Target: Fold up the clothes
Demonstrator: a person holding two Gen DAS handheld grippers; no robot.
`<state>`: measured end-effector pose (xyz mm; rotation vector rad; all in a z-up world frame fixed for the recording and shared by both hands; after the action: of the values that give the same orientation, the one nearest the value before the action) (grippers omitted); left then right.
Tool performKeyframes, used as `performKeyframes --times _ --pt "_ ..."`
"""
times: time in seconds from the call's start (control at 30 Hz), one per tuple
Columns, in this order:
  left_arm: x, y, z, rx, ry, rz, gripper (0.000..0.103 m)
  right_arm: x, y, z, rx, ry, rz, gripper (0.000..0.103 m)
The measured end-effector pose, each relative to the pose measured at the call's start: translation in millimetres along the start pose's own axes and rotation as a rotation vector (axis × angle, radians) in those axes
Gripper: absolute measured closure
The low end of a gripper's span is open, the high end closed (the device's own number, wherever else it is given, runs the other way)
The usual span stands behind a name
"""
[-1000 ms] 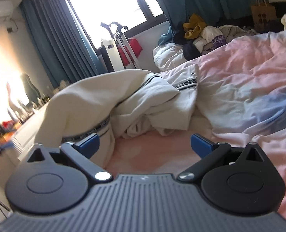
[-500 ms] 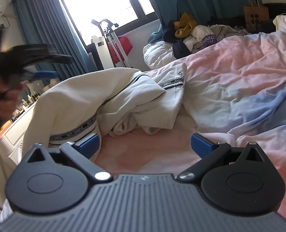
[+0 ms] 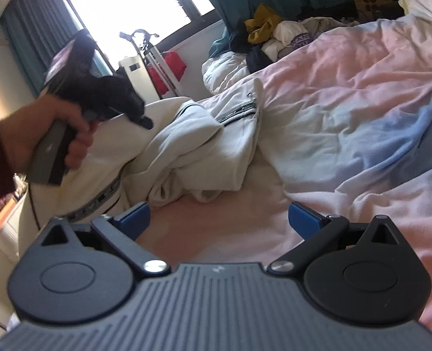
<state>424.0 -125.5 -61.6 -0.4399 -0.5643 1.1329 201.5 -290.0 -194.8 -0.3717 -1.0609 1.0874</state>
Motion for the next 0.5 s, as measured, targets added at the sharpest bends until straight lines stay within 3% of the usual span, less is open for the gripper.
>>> performKeyframes --times 0.13,0.23,0.33,0.5 --pt "-16.5 13.7 63.4 -0.150 0.021 -0.035 0.101 -2.9 -4.4 6.3 -0.034 -0.013 -0.016 0.000" --pt "-28.5 35.7 124.9 -0.252 0.105 -0.032 0.101 -1.4 -11.8 17.0 -0.076 -0.024 -0.016 0.000" --pt "-33.4 77.2 172.4 -0.288 0.176 -0.014 0.101 -0.5 -19.3 32.4 -0.122 -0.020 -0.013 0.001" --pt "-56.2 180.1 208.5 -0.274 0.276 -0.024 0.101 -15.6 -31.0 59.6 -0.175 -0.018 -0.102 0.002"
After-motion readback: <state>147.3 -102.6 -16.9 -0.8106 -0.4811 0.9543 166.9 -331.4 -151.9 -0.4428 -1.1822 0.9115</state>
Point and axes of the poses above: each gripper's, at about its wrist camera, not at the fingertips, and z roughly against the way its jaws point, x to its left, y to its underside, the point moved 9 cm from there along -z, roughly the way its jaws point, and after that the axes turned 4 degrees about x, right-handed, at the moved point
